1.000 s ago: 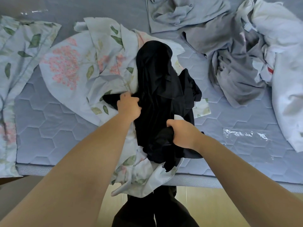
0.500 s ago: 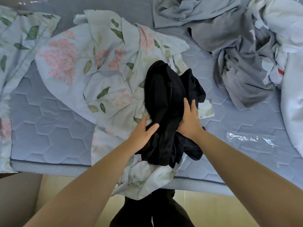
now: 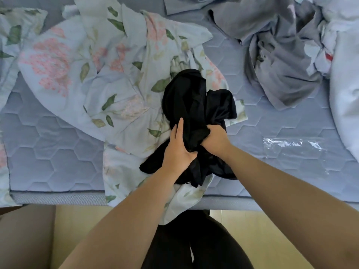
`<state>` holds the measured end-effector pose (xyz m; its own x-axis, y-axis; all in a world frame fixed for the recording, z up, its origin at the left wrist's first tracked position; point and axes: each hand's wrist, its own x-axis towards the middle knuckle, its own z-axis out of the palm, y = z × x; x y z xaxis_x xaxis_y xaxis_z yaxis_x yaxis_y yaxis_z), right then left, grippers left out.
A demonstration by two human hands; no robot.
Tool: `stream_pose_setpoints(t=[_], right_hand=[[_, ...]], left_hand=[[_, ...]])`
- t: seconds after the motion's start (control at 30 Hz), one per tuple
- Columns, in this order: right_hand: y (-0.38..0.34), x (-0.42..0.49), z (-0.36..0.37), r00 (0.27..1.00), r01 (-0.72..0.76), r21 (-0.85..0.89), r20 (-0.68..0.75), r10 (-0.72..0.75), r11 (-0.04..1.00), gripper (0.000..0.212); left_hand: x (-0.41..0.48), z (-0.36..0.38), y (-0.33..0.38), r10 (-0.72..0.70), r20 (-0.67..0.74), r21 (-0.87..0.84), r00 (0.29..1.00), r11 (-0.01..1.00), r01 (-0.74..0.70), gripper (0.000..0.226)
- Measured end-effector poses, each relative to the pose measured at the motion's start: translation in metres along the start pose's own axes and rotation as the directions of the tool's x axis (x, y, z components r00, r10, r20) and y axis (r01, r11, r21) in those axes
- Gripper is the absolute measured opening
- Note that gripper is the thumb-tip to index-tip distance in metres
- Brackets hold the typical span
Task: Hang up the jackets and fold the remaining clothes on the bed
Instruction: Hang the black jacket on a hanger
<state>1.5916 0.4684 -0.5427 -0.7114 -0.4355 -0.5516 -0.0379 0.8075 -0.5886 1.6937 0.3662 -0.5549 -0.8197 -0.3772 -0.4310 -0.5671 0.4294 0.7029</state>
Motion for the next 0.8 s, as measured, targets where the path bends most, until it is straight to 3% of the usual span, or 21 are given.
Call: stream_pose_setpoints(t=[0.1,0.17,0.23,0.3,0.43,0.53,0.6,0.8], right_hand=[[-0.013,-0.023,-0.018,0.997,0.062,-0.037,-0.035,-0.064,0.997,0.043],[-0.020,-0.046,-0.030,0.994,0.048,-0.094,-0.097,-0.057,0.994,0.040],[-0.024,-0.065,-0.038,0.990,0.024,-0.111,-0.137,-0.039,0.994,0.035],[-0.027,-0.092,-0.051,0.979,-0.027,-0.101,-0.205,0.006,0.994,0.026],[-0.034,-0.159,-0.078,0.928,-0.129,-0.013,-0.354,0.116,0.992,0.012],[-0.039,-0.214,-0.093,0.879,-0.103,0.172,-0.445,0.171,0.980,0.051],[-0.037,-0.252,-0.103,0.875,-0.100,0.199,-0.449,0.181,0.975,0.068],[0.016,-0.374,-0.123,0.861,-0.191,0.201,-0.436,0.263,0.961,0.075]], left_hand=[[-0.009,-0.008,0.016,0.070,0.029,-0.062,0.997,0.996,-0.068,0.100],[-0.022,-0.015,0.035,0.041,0.048,-0.122,0.998,0.992,-0.035,0.087],[-0.033,-0.020,0.049,0.036,0.014,-0.128,0.999,0.991,-0.033,0.061],[-0.050,-0.029,0.069,0.127,-0.002,-0.075,0.992,0.989,-0.127,0.031],[-0.091,-0.047,0.111,0.246,0.153,-0.016,0.957,0.969,-0.246,0.025],[-0.124,-0.056,0.140,0.342,0.201,0.018,0.918,0.936,-0.353,0.011],[-0.147,-0.056,0.159,0.402,0.255,0.049,0.880,0.903,-0.427,0.010],[-0.227,-0.021,0.223,0.534,0.496,0.038,0.684,0.774,-0.632,0.017]])
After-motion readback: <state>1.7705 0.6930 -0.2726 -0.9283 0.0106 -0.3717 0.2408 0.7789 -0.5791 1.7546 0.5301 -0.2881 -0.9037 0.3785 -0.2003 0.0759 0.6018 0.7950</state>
